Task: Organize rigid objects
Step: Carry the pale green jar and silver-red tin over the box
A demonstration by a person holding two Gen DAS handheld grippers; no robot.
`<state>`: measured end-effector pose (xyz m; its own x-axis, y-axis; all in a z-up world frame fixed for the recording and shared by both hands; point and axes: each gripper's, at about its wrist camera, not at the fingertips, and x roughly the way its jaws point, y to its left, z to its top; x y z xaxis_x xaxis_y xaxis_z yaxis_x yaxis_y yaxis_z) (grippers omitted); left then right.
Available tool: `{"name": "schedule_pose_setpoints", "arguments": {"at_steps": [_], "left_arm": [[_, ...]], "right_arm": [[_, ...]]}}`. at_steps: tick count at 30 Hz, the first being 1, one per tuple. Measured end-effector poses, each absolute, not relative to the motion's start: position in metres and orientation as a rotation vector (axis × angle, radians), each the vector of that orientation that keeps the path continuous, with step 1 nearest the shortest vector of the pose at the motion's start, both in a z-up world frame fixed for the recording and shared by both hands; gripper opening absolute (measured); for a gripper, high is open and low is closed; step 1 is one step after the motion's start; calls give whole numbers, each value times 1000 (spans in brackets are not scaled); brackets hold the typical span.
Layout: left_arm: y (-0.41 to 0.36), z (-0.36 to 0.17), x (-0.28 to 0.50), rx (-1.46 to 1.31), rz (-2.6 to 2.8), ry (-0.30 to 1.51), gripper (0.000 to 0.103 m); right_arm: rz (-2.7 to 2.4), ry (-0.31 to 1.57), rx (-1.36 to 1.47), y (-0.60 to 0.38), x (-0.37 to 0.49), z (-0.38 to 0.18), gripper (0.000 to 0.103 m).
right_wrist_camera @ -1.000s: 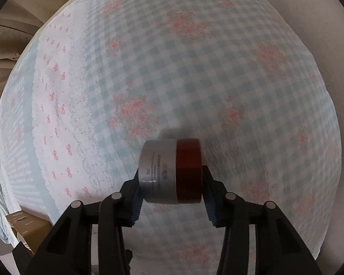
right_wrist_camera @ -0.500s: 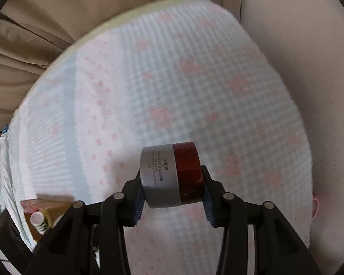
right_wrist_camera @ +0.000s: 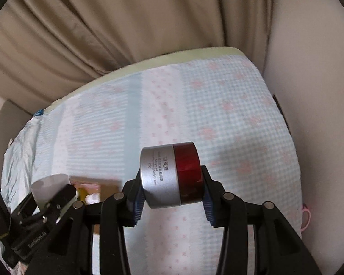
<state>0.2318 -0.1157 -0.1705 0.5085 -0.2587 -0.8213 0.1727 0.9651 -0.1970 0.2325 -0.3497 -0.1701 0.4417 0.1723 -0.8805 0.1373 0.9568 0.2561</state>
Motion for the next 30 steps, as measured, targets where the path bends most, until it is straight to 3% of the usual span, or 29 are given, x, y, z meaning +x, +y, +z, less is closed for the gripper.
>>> {"name": "schedule_pose_setpoints", "arguments": {"at_steps": [6,16,30], "left_arm": [[-41,-159,213,-141,-233,1012,68],[105,-184,212,-121,-245,1070,68],[204,-283,240,-5,-307,1247,68]], "right_arm": [[69,1124,293,-293,213,-160,40],[82,1155,278,-166,188,-167,40],[24,1319,409,-28,198,-250,40]]}}
